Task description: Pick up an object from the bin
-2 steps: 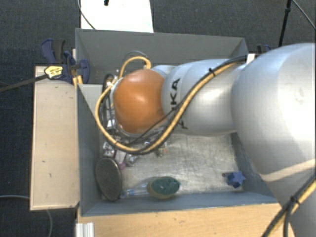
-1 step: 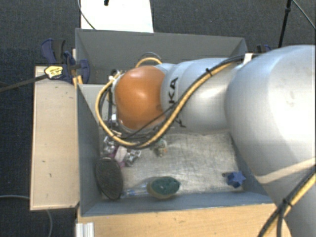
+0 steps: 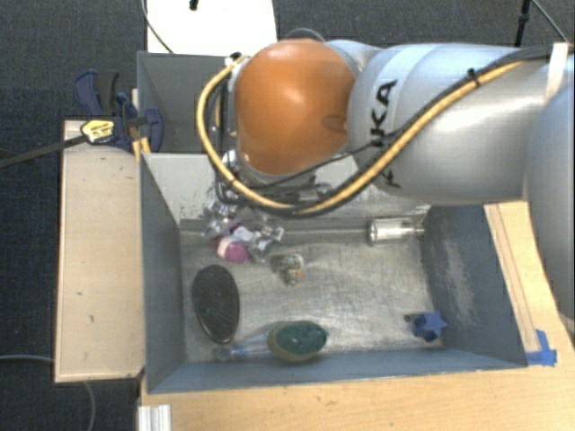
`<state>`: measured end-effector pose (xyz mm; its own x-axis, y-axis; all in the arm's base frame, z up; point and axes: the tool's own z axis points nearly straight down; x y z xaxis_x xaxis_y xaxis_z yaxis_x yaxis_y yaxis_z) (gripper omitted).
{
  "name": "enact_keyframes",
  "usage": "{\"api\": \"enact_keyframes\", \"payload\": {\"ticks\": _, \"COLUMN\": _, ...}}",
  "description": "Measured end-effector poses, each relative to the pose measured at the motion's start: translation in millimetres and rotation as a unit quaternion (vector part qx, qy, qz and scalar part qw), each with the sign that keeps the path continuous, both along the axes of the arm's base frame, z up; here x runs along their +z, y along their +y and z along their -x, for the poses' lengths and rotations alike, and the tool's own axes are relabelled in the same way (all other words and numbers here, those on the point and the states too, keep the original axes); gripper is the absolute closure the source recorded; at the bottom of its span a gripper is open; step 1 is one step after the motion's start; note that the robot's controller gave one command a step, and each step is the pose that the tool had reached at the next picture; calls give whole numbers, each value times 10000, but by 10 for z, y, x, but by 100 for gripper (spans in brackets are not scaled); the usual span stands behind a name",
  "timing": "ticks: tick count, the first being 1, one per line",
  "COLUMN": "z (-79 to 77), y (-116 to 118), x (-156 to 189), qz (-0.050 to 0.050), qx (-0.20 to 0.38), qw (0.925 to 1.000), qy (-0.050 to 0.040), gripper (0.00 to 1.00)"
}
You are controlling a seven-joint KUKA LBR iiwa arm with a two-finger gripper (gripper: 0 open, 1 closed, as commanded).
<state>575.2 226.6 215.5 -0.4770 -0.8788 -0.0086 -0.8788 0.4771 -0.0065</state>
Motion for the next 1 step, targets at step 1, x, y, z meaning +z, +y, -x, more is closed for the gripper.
{"api": "enact_keyframes", "payload": {"ticks": 1, "z": 13, "y": 0, "x": -45, "qz": 8, "qx": -3, "qw": 10000, "qy": 34, "gripper": 0}}
